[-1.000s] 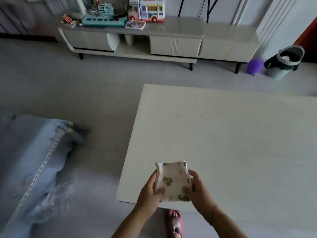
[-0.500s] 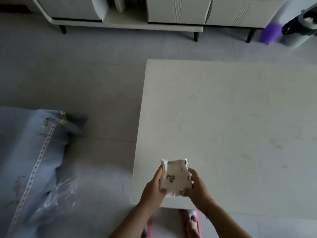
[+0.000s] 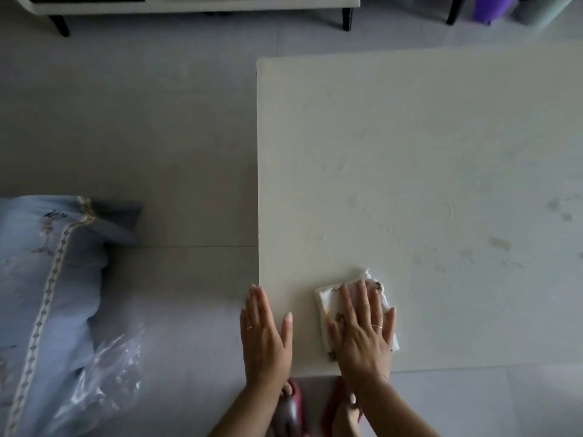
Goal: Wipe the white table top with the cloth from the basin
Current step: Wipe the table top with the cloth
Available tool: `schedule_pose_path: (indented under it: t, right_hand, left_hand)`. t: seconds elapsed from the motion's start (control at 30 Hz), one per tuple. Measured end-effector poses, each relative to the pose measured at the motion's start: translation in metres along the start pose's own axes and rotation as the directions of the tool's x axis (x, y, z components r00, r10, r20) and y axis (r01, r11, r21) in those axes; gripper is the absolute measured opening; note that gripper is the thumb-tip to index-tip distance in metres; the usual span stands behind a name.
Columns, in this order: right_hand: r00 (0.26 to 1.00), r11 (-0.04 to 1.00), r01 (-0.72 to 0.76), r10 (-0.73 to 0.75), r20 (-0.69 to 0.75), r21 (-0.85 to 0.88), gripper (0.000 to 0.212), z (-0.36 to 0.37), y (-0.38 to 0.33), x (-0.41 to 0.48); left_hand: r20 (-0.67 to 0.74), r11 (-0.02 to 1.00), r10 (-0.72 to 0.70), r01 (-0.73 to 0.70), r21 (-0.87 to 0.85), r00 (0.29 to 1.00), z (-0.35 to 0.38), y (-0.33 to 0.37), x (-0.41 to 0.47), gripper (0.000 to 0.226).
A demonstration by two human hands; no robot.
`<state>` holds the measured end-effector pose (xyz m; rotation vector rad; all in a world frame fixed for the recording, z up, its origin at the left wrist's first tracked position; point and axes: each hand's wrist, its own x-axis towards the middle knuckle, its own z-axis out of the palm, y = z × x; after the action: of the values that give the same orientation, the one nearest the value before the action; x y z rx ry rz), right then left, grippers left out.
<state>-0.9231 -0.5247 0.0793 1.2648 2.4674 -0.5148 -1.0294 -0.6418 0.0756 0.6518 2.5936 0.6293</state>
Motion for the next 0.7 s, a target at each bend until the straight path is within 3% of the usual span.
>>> schedule_pose_path:
  t: [0.13, 0.2, 0.27, 0.33, 0.4, 0.47, 0.53, 0.63, 0.7]
  right_hand:
    - [0.985, 0.992, -0.083, 0.096, -0.145, 0.094, 0.067, 0.019, -0.022, -0.002]
    - [0.991, 0.994, 0.088, -0.081, -0.107, 0.061, 0.066, 0.031, -0.047, -0.019]
    - [0.943, 0.942, 0.329, -0.332, -0.030, -0.060, 0.071, 0.045, -0.062, -0.039]
    - [0.891, 0.885, 0.451, -0.455, -0.010, -0.113, 0.074, 0.050, -0.055, -0.039]
    - [0.872, 0.862, 0.481, -0.490, -0.016, -0.161, 0.071, 0.042, -0.030, -0.023]
    - [0.926, 0.921, 0.351, -0.368, -0.086, -0.170, 0.068, 0.025, 0.004, -0.001]
    - [0.977, 0.987, 0.102, -0.123, -0.177, -0.125, 0.070, 0.006, 0.039, 0.025]
    - [0.960, 0.975, -0.216, 0.223, -0.170, 0.059, 0.067, -0.005, 0.033, 0.041]
    - [0.965, 0.976, -0.197, 0.209, -0.159, 0.091, 0.064, 0.006, -0.010, 0.032]
  left_hand:
    - [0.034, 0.972, -0.011, 0.019, -0.234, 0.999, 0.016, -0.019, -0.003, 0.067]
    - [0.040, 0.952, -0.021, 0.032, -0.304, 0.999, 0.015, -0.022, -0.003, 0.063]
    - [0.056, 0.933, -0.049, 0.065, -0.355, 0.997, 0.015, -0.026, -0.004, 0.057]
    - [0.056, 0.933, -0.044, 0.061, -0.354, 0.997, 0.013, -0.030, -0.004, 0.055]
    - [0.068, 0.940, -0.017, 0.039, -0.340, 0.998, 0.010, -0.032, -0.005, 0.054]
    - [0.093, 0.937, -0.011, 0.043, -0.347, 0.996, 0.008, -0.032, -0.005, 0.057]
    - [0.096, 0.932, -0.012, 0.046, -0.359, 0.995, 0.006, -0.029, -0.006, 0.057]
    - [0.077, 0.928, 0.005, 0.024, -0.371, 0.997, 0.004, -0.026, -0.007, 0.057]
    - [0.077, 0.930, 0.015, 0.014, -0.367, 0.997, 0.003, -0.025, -0.006, 0.060]
